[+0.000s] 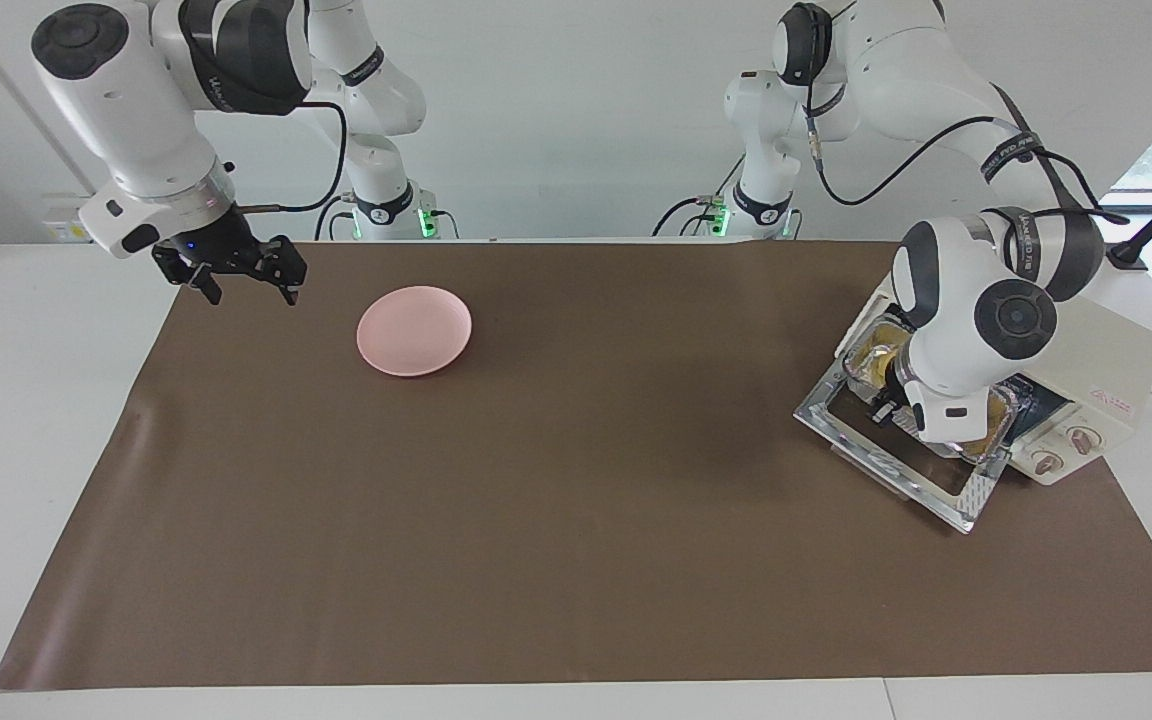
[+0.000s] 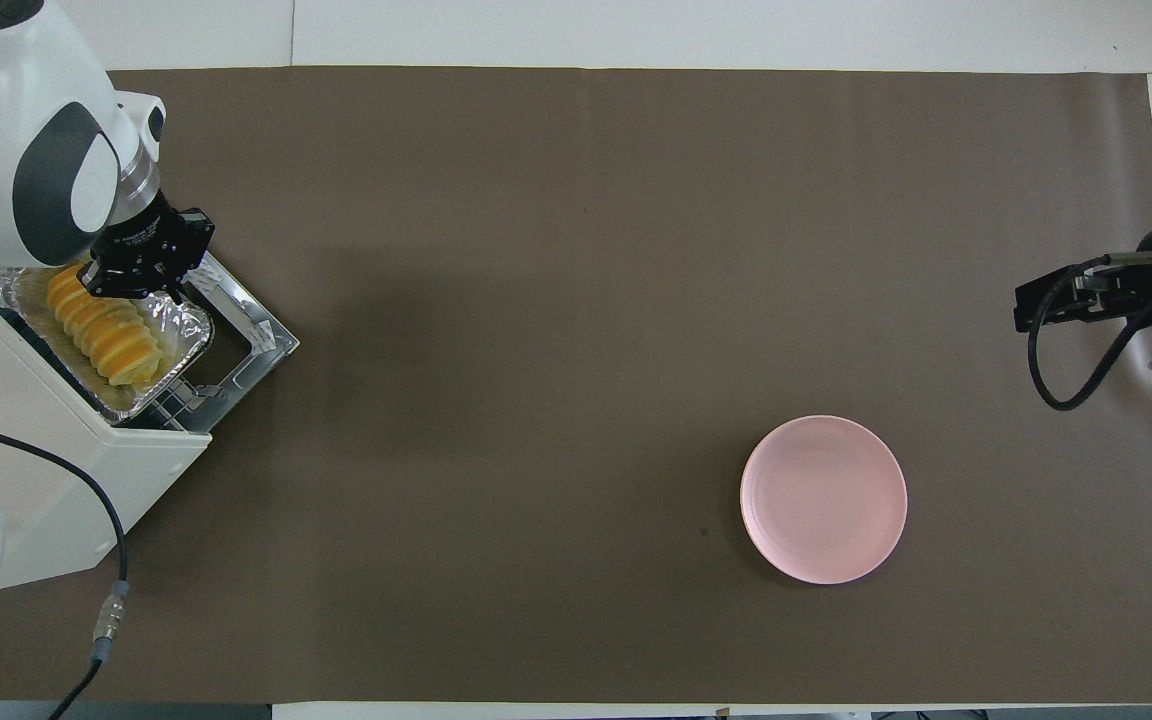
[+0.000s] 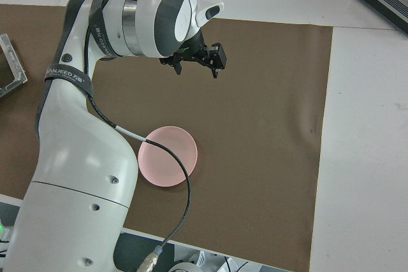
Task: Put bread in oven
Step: 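Slide the foil tray into the open toaster oven with the left gripper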
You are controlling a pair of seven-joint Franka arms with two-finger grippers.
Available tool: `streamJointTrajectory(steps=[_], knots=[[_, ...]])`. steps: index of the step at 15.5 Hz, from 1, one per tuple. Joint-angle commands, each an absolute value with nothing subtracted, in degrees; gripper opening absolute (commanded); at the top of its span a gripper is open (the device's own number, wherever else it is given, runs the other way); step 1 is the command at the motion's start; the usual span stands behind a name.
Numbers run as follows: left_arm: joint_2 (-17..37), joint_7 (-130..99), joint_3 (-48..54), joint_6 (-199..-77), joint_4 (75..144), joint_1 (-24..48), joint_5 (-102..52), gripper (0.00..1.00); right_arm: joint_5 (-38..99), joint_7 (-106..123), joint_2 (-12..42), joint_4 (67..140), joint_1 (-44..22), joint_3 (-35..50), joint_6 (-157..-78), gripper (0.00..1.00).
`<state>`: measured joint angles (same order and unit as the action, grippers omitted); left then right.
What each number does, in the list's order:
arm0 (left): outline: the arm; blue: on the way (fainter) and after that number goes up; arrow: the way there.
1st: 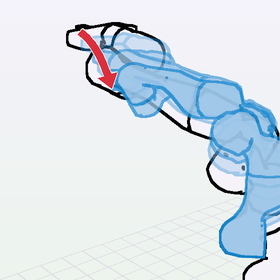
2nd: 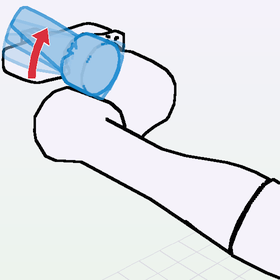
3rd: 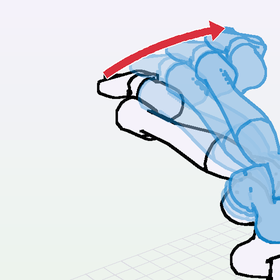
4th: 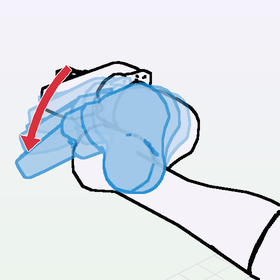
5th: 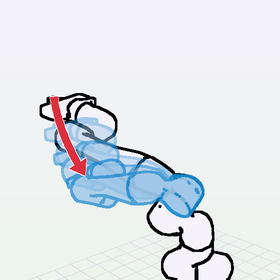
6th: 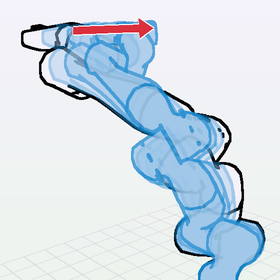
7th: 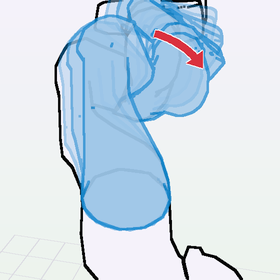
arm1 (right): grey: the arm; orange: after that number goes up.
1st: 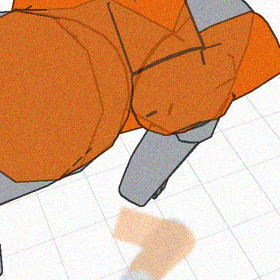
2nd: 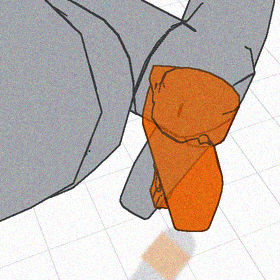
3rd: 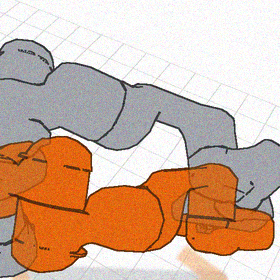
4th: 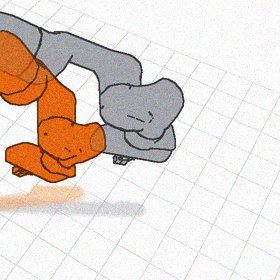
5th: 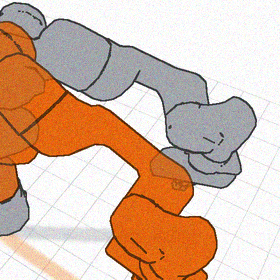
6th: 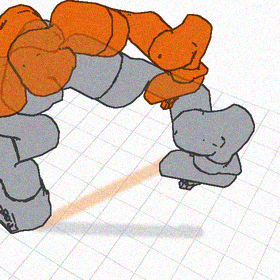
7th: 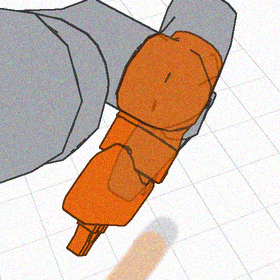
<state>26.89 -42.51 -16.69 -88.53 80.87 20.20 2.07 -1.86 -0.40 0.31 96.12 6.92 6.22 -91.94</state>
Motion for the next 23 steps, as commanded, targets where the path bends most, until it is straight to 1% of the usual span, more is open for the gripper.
streamJointTrajectory(steps=[1,7,13,18,22,23], knots=[[23.4,-41.3,-16.3,-90.7,86.1,19.6,3.7,0.00,-2.9,0.9,-0.9,97.3,8.0,7.1,-91.7,1.00],[22.9,-38.1,-16.3,-90.8,87.2,16.8,4.6,0.00,-2.9,0.9,-0.9,97.3,8.0,7.1,-91.7,1.00],[21.8,-38.1,-16.3,-92.5,89.9,16.3,7.0,0.00,-2.9,0.9,-0.9,97.3,8.0,7.1,-91.7,1.00],[20.2,-38.5,-16.5,-95.9,94.2,16.3,9.0,0.00,-2.9,0.9,-0.9,97.3,8.0,7.1,-91.7,1.00],[20.1,-38.4,-16.4,-96.1,94.4,16.3,9.0,0.00,-2.9,0.9,-0.9,97.3,8.0,7.1,-91.7,1.00],[20.1,-38.2,-16.4,-96.3,94.4,16.3,9.0,0.10,-2.9,0.9,-0.9,97.3,8.0,7.1,-91.7,1.00]])
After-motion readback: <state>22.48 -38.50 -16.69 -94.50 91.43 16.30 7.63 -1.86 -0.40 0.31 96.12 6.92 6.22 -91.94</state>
